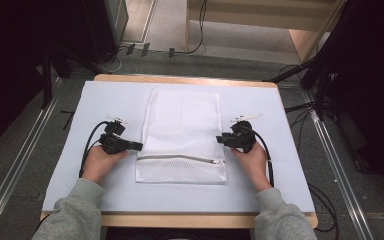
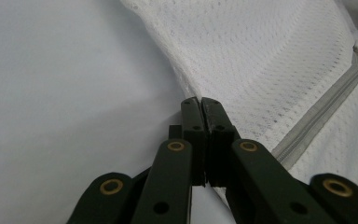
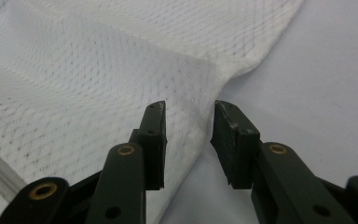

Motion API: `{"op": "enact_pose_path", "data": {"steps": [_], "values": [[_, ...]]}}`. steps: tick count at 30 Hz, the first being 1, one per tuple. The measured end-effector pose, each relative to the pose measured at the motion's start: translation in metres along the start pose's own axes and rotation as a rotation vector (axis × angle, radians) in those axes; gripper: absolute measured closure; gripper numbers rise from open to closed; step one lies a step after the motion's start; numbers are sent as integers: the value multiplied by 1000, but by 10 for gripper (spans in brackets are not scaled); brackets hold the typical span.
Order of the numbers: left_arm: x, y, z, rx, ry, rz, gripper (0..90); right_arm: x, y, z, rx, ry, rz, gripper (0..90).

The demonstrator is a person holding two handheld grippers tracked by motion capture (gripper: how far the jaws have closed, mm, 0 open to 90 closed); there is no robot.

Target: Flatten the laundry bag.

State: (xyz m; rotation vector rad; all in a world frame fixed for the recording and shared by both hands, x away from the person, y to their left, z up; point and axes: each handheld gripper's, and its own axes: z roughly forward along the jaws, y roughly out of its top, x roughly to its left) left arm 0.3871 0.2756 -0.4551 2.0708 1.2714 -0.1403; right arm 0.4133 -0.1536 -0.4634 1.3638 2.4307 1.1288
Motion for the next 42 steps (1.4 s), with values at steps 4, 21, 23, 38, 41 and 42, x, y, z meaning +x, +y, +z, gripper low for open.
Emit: {"op": "enact_pose_path", "data": {"steps": [4,21,23,38,41,42], "values": [[5,-4,-7,-36,-2,-21,804,6,-4,-11,-22,22,-14,638],[-17,6,-14,-85,7,75,429,20,-32,-48,-83,84,-46,578],[-22,8,-14,-82,10,97,425,21,-34,-50,-83,94,-42,578],[-56,30,12,-41,-55,222,403,34,-43,-49,-75,104,-68,592],[-64,34,20,-33,-76,238,398,36,-47,-49,-65,117,-65,612],[-67,34,22,-25,-81,243,397,36,-48,-50,-62,126,-64,625]]}}
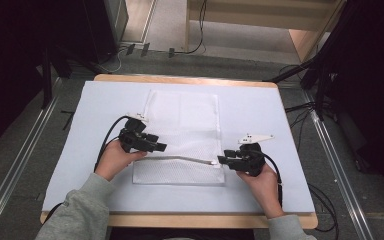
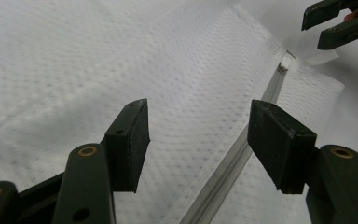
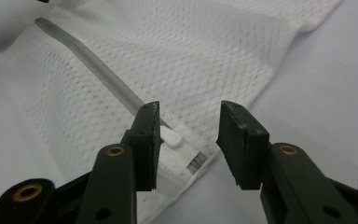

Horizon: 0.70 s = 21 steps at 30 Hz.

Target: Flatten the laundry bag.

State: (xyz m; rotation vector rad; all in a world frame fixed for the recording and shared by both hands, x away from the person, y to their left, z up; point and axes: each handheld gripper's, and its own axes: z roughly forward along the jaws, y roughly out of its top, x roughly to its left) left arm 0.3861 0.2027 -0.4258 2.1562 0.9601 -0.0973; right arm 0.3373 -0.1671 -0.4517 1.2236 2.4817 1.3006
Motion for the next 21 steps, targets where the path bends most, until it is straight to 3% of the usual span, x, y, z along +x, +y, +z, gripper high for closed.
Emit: {"op": "enact_pose_path", "data": {"steps": [9,21], "values": [[-12,6,11,-7,-23,19,398,12,-2,-2,-10,0,-3,676],[-27,10,27,33,-38,61,397,15,-5,-6,-12,-3,5,752]]}}
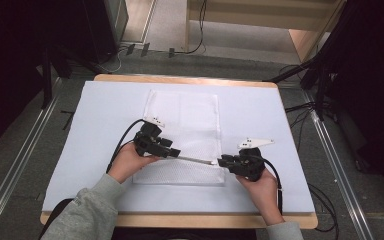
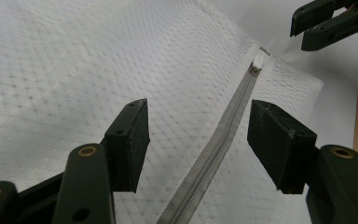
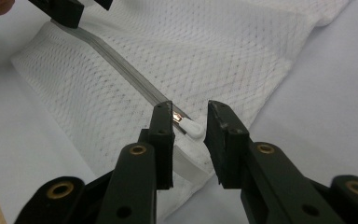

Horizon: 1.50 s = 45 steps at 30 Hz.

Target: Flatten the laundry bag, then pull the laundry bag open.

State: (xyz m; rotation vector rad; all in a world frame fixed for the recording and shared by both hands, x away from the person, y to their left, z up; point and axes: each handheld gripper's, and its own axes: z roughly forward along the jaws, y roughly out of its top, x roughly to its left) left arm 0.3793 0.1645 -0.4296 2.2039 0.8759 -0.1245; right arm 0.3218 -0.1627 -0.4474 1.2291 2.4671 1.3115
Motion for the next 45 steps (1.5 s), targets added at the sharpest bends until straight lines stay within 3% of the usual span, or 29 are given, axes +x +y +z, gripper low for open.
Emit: {"op": "enact_pose_path", "data": {"steps": [6,13,21,28,34,37,39,45], "values": [[-9,2,8,11,-5,31,397,2,-1,0,8,18,10,821],[-15,3,14,2,-19,36,396,2,-1,4,36,34,15,900],[-19,3,18,9,-15,54,397,1,-1,18,79,25,12,900],[-22,4,21,0,-8,57,399,-9,7,25,70,-13,25,900],[-23,5,23,-2,-1,61,420,-16,6,34,105,-16,42,900],[-25,5,24,-6,-4,49,513,-16,6,37,113,-19,41,900],[-26,6,25,-24,-24,50,645,-16,5,38,115,-19,42,900],[-31,9,35,1,-24,70,858,-16,4,38,114,-15,43,900]]}}
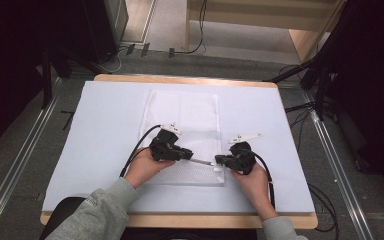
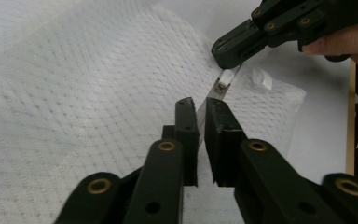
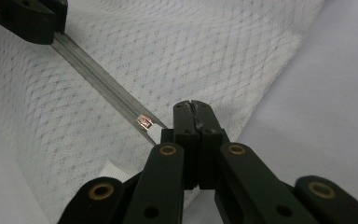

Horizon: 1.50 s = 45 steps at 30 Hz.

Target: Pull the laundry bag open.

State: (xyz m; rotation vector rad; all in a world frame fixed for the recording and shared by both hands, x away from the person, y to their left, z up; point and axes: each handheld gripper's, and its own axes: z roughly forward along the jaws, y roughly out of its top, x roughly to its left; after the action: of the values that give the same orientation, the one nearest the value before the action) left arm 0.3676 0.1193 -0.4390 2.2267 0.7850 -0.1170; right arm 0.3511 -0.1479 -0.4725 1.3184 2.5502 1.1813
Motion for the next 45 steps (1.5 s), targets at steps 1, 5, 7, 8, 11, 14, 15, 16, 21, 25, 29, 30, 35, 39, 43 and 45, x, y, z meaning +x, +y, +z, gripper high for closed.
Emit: {"op": "enact_pose_path", "data": {"steps": [1,5,7,8,11,14,15,16,21,25,29,30,35,39,43,45], "values": [[0,0,3,13,1,-1,878,0,0,0,0,0,2,900],[2,-2,13,49,-3,-3,900,0,-1,0,-1,9,2,900],[3,-3,17,72,6,-2,900,0,-1,0,0,11,4,900],[4,-4,20,74,7,-4,900,0,-1,-1,1,10,3,900],[5,-6,24,88,19,1,900,0,-1,-1,4,15,5,900],[6,-6,24,83,12,-4,900,1,-2,-1,7,17,5,900],[6,-6,24,83,11,-2,899,1,-2,-1,9,18,7,900],[6,-6,24,85,9,0,896,1,-2,-1,11,22,13,900],[5,-7,24,87,10,14,883,2,-3,-2,17,30,16,900],[5,-7,24,87,13,18,878,4,-4,-3,29,61,25,900],[5,-7,25,86,9,15,879,11,-4,0,40,68,10,900],[5,-7,25,85,8,13,879,13,-4,1,38,67,0,900],[7,-7,24,84,-7,14,866,19,-2,4,37,68,-24,900],[7,-5,19,45,-23,-9,830,22,1,0,-8,61,-57,900],[6,-3,15,17,-46,-22,813,17,1,-7,-21,34,-51,900],[3,-1,16,5,-61,-25,804,14,-1,-8,-15,26,-41,900]]}}
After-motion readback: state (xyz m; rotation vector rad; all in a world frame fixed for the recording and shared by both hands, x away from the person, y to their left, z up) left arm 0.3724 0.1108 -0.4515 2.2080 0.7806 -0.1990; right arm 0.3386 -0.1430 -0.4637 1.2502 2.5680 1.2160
